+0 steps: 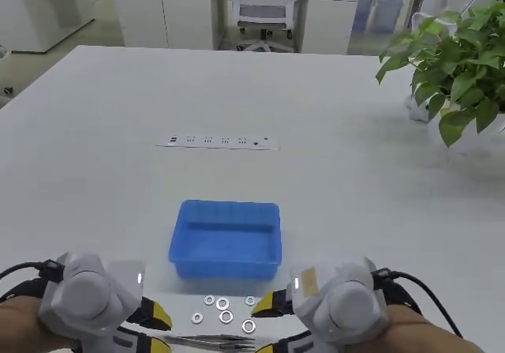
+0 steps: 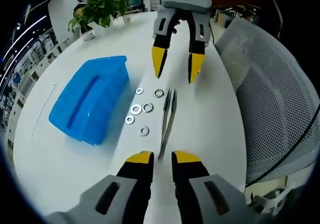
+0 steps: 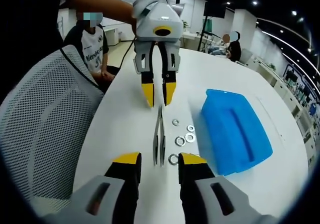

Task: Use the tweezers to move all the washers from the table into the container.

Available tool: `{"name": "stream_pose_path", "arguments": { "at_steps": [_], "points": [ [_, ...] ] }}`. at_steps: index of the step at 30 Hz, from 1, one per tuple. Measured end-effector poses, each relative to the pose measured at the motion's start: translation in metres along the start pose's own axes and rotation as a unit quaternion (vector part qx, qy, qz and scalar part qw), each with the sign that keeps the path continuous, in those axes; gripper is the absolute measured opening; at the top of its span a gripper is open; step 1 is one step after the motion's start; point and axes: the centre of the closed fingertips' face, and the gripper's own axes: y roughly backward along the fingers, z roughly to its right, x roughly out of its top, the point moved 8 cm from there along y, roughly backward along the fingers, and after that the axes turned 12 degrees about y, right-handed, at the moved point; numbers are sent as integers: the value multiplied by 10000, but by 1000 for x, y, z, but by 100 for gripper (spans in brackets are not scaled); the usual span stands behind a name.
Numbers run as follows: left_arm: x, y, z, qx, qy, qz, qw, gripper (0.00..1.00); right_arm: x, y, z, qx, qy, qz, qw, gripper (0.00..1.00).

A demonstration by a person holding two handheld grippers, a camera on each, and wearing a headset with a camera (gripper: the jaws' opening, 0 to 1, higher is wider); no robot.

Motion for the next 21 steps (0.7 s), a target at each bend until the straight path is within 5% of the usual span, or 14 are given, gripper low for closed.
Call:
{"name": "stream_pose_path", "arguments": {
  "at_steps": [21],
  "points": [
    [3, -11, -5, -163, -244, -134, 9995, 10, -2, -35, 3, 224, -142, -109, 9996, 18]
  ]
}}
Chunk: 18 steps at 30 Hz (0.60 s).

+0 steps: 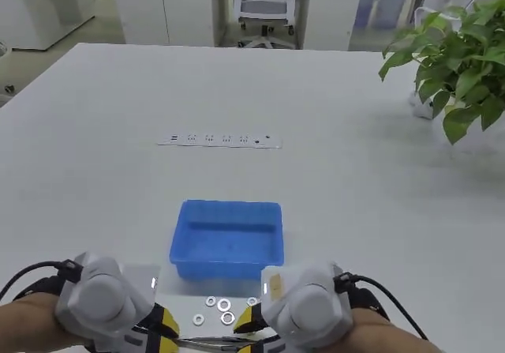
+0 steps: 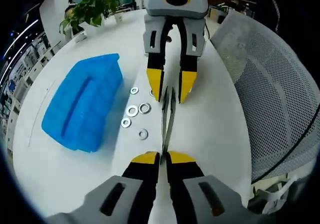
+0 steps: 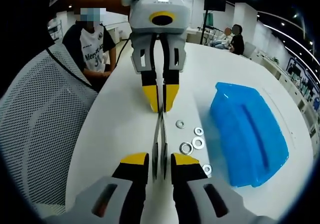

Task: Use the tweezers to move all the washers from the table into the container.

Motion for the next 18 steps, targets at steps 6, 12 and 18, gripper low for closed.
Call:
{"name": "stream_pose_path", "arguments": {
  "at_steps": [6, 12, 18],
  "points": [
    [-1, 1, -1, -16, -10, 1, 10000, 7, 0, -2, 0, -29, 13, -31, 10000, 15],
    [-1, 3, 4, -86, -73, -24, 9999, 6, 0, -3, 0, -7, -11, -10, 10000, 13],
    [3, 8, 6, -115, -116, 12, 9999, 6, 1, -3, 0, -7, 2, -14, 10000, 13]
  ]
}}
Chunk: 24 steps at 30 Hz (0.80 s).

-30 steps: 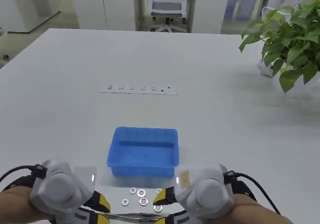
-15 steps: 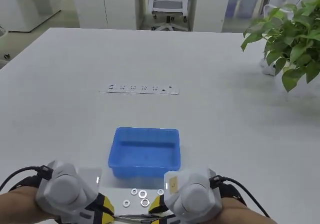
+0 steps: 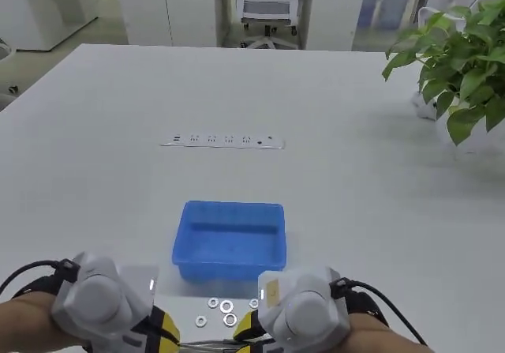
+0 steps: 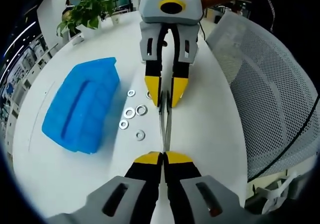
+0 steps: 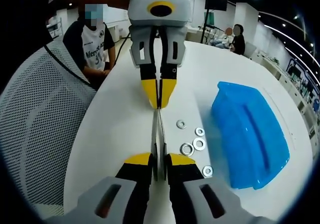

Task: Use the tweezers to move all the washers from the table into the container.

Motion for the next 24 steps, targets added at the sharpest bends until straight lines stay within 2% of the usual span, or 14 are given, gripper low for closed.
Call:
{"name": "stream_pose_path", "arguments": {
  "at_steps": [15, 24],
  "points": [
    [23, 21, 5, 23, -274, 148, 9995, 6, 2, 1, -2, -11, 19, -20, 10000, 14],
    [44, 34, 7, 36, -443, 385, 9983, 6, 3, 6, -1, -153, -14, 63, 9999, 12]
  ]
}}
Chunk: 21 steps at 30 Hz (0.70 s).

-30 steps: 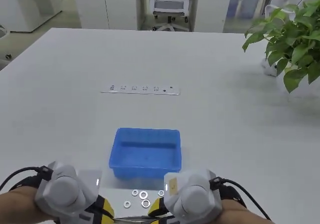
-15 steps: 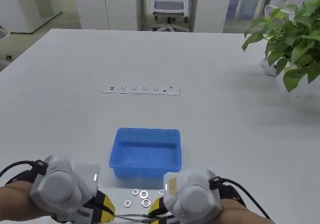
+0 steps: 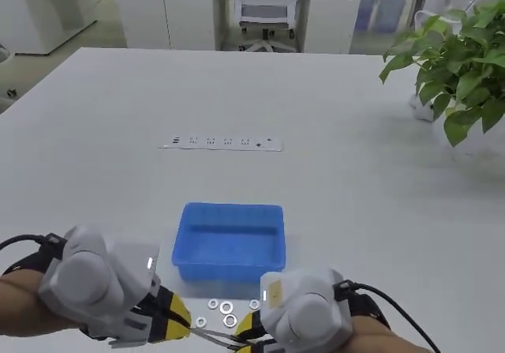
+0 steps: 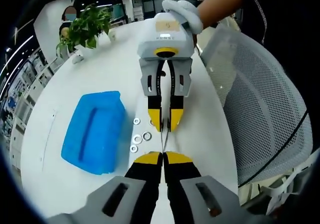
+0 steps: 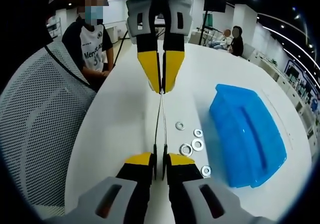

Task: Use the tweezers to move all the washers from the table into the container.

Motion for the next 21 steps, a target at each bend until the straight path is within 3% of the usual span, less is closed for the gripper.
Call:
{"name": "stream_pose_path", "arguments": {
  "at_steps": [15, 21],
  "points": [
    [32, 9, 0, -142, -221, 288, 9992, 5, 3, 10, 4, -225, -70, 191, 9995, 11],
    [40, 9, -3, -142, -321, 317, 9989, 5, 1, 14, 9, -340, -97, 183, 9992, 12]
  ]
}}
